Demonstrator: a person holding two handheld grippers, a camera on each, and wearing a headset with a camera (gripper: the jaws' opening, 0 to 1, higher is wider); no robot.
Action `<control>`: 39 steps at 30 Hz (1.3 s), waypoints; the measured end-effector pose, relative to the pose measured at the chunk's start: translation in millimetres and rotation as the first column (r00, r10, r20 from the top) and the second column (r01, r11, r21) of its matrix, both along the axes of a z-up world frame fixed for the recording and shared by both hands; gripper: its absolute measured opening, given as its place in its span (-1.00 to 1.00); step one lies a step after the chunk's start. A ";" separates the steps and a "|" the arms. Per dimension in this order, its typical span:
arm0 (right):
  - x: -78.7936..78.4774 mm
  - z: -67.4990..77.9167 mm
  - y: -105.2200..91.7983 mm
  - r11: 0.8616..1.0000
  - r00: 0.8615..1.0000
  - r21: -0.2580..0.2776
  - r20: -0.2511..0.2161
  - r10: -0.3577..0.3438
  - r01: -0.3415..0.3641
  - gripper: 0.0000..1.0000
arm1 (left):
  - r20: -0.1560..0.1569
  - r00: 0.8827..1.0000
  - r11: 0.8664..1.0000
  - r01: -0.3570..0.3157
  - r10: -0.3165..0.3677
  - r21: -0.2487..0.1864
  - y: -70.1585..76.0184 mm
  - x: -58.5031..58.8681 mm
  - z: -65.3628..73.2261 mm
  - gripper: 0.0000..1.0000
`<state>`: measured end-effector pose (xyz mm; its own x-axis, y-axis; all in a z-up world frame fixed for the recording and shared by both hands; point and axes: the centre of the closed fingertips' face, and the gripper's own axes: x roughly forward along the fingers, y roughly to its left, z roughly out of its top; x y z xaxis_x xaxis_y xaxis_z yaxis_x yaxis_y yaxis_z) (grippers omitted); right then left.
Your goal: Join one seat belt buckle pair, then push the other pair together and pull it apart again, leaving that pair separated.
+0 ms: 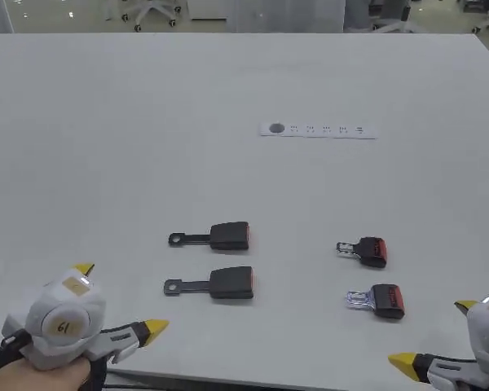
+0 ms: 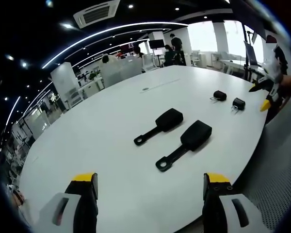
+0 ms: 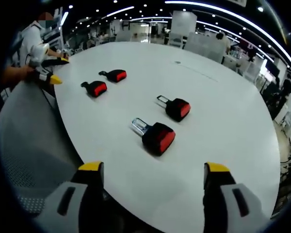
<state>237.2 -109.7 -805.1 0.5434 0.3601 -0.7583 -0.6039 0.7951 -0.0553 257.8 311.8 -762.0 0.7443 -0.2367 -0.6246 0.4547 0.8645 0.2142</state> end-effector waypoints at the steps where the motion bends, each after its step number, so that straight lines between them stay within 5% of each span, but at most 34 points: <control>1: -0.5 -0.3 -0.3 1.000 1.000 0.002 -0.004 -0.006 0.006 0.71 | -0.001 1.000 1.000 -0.001 0.001 -0.001 0.1 0.0 0.0 0.84; 20: 0.4 8.1 0.9 1.000 1.000 0.000 0.005 0.000 0.000 0.63 | 0.029 0.999 1.000 -0.023 0.024 -0.011 3.8 1.8 5.6 0.82; 39: -1.1 6.7 10.4 1.000 1.000 0.007 -0.010 0.017 -0.017 0.57 | 0.022 0.999 1.000 -0.030 0.031 -0.003 4.9 0.6 4.7 0.81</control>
<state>236.1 -99.3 -798.4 0.5297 0.3747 -0.7609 -0.6177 0.7852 -0.0434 258.5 316.7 -757.3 0.7645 -0.2154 -0.6075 0.4233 0.8785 0.2213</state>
